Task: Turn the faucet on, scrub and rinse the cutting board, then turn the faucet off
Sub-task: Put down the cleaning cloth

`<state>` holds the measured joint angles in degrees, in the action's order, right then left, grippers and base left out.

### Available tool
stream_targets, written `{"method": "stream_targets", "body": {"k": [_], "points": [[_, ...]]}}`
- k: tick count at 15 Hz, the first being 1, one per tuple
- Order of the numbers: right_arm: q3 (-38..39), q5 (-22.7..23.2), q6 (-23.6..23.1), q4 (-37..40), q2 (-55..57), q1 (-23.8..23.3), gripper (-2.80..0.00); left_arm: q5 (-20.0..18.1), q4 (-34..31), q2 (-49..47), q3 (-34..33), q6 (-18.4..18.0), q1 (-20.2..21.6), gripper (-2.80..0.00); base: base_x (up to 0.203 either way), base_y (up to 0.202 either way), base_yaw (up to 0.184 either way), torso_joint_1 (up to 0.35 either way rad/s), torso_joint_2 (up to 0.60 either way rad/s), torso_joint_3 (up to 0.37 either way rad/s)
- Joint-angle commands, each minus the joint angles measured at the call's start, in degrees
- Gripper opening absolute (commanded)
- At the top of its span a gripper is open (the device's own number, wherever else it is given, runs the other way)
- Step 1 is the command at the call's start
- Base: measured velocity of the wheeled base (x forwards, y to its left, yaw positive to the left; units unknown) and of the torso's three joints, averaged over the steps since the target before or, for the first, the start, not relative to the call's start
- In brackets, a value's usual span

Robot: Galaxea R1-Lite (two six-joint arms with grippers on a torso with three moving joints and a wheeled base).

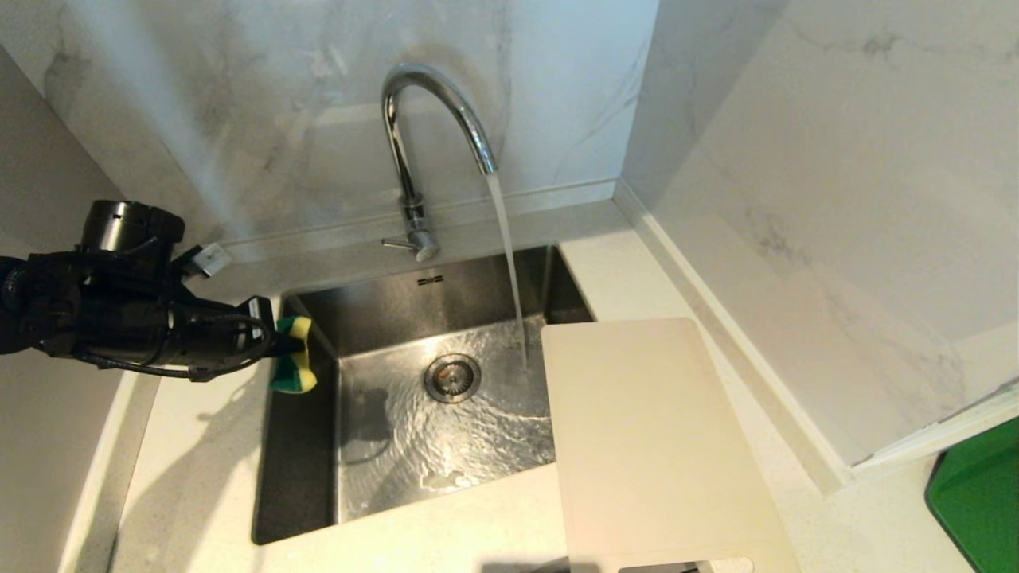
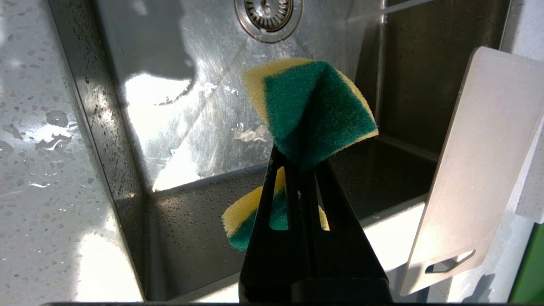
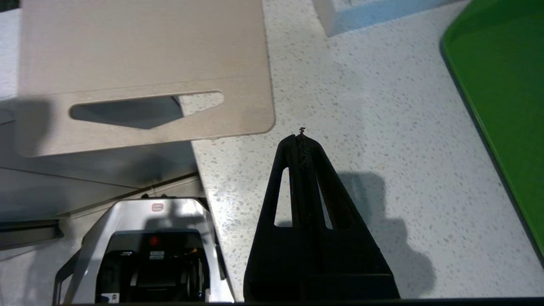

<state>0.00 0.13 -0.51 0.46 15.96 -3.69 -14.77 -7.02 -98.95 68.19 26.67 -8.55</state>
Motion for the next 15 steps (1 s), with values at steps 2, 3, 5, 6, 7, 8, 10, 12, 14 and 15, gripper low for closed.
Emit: {"method": "stream_targets", "body": {"k": [2, 3, 5, 6, 7, 8, 10, 12, 14, 15], "points": [[0.1, 0.0, -0.1, 0.0, -4.9, 3.2, -2.80, -0.1, 0.0, 0.0, -0.1, 0.2, -0.1, -2.80, 0.000, 0.000, 0.000, 0.000, 0.00, 0.000], [0.1, 0.0, 0.0, 0.0, -6.4, 3.5, -2.80, -0.1, 0.0, 0.0, -0.3, 0.2, -0.1, -2.80, 0.000, 0.000, 0.000, 0.000, 0.00, 0.000], [0.1, 0.0, 0.0, 0.0, -8.9, 3.6, -2.80, -0.1, 0.0, 0.1, -0.4, 0.2, -0.1, -2.80, 0.000, 0.000, 0.000, 0.000, 0.00, 0.000], [0.1, 0.0, 0.0, 0.0, -10.8, 3.6, -2.80, 0.0, 0.0, 0.1, -0.4, 0.2, -0.1, -2.80, 0.000, 0.000, 0.000, 0.000, 0.00, 0.000], [0.1, 0.0, 0.0, 0.0, -12.7, 3.6, -2.80, 0.0, 0.0, 0.0, -0.3, 0.2, -0.1, -2.80, 0.000, 0.000, 0.000, 0.000, 0.00, 0.000], [0.1, 0.0, 0.0, 0.0, -14.4, 3.6, -2.80, 0.1, 0.7, -0.2, -0.2, 0.1, -0.1, -2.80, 0.000, 0.000, 0.000, 0.000, 0.00, 0.000], [0.1, 0.0, 0.2, 0.1, -15.9, 3.6, -2.80, 0.6, 3.3, -0.7, 0.0, 0.1, 0.0, -2.80, 0.000, 0.000, 0.000, 0.000, 0.00, 0.000], [0.1, 0.0, 0.2, 0.1, -15.9, 3.6, -2.80, 0.8, 3.3, -0.5, 0.3, 0.0, 0.0, -2.80, 0.000, 0.000, 0.000, 0.000, 0.00, 0.000], [0.1, 0.0, 0.3, 0.1, -15.9, 3.6, -2.80, 2.9, 3.2, -0.3, 1.2, -0.3, 0.7, -2.80, 0.000, 0.000, 0.000, 0.000, 0.00, 0.000], [0.1, 0.0, 0.2, 0.1, -15.9, 3.6, -2.80, 5.0, 2.9, -0.1, 1.8, -0.5, 0.9, -2.80, 0.000, 0.000, 0.000, 0.000, 0.00, 0.000]]}}
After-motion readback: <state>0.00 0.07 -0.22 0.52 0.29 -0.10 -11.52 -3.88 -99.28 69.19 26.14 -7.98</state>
